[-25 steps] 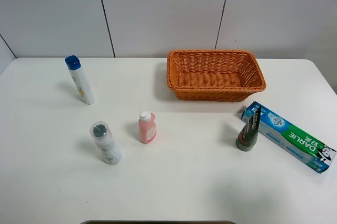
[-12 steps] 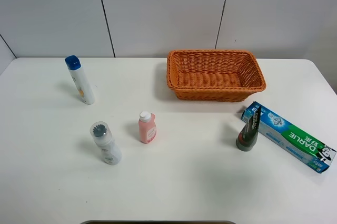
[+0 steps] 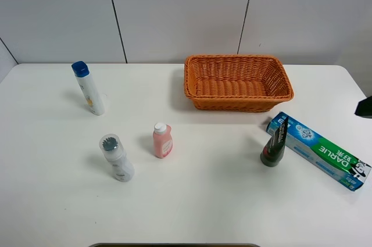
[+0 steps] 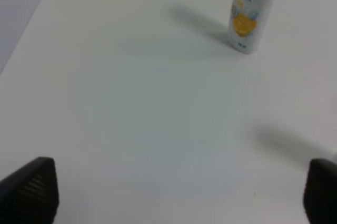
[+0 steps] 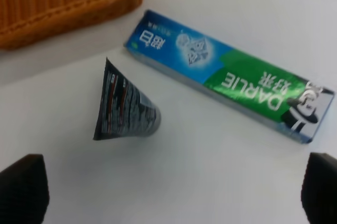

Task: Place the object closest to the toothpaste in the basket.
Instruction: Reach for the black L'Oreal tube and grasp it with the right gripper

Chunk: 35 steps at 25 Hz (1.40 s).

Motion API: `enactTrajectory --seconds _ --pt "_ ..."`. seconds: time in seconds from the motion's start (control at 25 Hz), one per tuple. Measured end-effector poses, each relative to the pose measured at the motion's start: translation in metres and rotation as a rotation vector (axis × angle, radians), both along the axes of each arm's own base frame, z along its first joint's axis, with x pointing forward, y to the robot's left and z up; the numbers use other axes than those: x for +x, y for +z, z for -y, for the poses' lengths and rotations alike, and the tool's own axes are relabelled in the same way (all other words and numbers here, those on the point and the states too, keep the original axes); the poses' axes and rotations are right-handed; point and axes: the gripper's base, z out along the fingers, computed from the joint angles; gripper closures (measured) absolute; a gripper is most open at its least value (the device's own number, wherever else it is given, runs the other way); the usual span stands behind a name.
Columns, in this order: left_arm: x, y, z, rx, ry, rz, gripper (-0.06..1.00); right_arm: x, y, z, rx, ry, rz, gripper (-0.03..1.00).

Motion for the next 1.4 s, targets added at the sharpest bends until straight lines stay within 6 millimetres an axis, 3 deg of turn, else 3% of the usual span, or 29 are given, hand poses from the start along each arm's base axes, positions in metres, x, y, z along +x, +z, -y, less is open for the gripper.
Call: enactTrajectory --seconds 0.28,0.76,1.4 --pt "0.0 0.0 0.0 0.0 0.0 0.0 0.0 0.043 -0.022 -0.008 0.101 -0.026 -0.107 -0.02" --pt "0.0 0.0 0.0 0.0 0.0 0.0 0.0 0.106 -0.051 -0.051 0.162 0.009 -0.296 -0.02" --pt "0.0 0.0 0.0 0.0 0.0 0.0 0.0 0.142 -0.105 -0.054 0.084 -0.067 -0.434 -0.02"
